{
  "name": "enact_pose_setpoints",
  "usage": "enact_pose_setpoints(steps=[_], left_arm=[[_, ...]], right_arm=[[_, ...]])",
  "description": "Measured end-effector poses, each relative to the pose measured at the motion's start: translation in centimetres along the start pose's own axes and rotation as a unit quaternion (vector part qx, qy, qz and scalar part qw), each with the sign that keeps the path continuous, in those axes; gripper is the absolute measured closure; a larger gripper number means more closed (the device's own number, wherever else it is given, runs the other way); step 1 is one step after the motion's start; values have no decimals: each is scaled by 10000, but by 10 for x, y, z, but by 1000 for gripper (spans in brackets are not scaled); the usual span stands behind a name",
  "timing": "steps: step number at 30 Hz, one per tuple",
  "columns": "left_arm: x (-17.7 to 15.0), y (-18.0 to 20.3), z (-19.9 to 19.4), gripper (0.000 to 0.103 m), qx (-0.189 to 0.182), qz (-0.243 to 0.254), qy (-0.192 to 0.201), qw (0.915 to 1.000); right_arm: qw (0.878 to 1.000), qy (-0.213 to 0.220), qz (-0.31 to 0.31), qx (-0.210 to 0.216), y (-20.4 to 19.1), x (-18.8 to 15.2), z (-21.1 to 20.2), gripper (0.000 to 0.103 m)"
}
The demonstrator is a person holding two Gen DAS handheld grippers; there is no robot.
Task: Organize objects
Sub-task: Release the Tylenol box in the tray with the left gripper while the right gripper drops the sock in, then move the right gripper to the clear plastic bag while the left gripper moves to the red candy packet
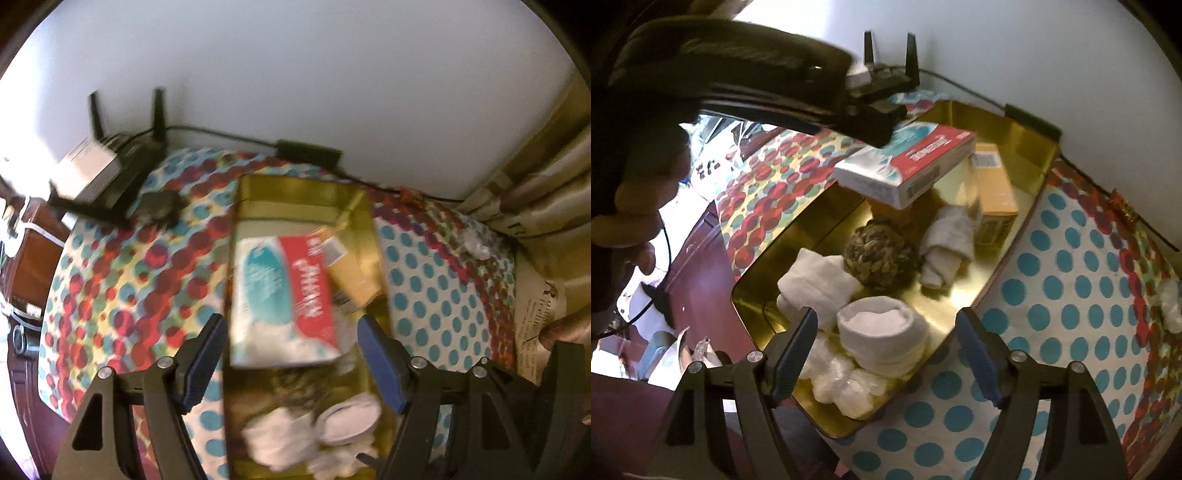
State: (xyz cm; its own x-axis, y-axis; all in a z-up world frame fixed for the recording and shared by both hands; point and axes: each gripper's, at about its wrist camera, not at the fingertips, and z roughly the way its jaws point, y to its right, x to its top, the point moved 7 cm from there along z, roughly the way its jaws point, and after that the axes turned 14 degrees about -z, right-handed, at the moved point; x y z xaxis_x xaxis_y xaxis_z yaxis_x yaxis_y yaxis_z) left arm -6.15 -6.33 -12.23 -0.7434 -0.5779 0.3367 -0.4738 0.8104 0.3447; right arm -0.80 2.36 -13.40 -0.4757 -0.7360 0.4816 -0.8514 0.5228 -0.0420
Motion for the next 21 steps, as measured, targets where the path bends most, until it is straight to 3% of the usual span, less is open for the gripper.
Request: enact_pose_setpoints(steps=[10,21], left_arm=[[2,92,28,28,80,491,-46,9987],[-3,156,67,28,429,642,-147,9969]], right_arm=[[9959,546,603,-404,76,-32,-50,27],[9683,692,1976,-1362,223,-98,-85,27]])
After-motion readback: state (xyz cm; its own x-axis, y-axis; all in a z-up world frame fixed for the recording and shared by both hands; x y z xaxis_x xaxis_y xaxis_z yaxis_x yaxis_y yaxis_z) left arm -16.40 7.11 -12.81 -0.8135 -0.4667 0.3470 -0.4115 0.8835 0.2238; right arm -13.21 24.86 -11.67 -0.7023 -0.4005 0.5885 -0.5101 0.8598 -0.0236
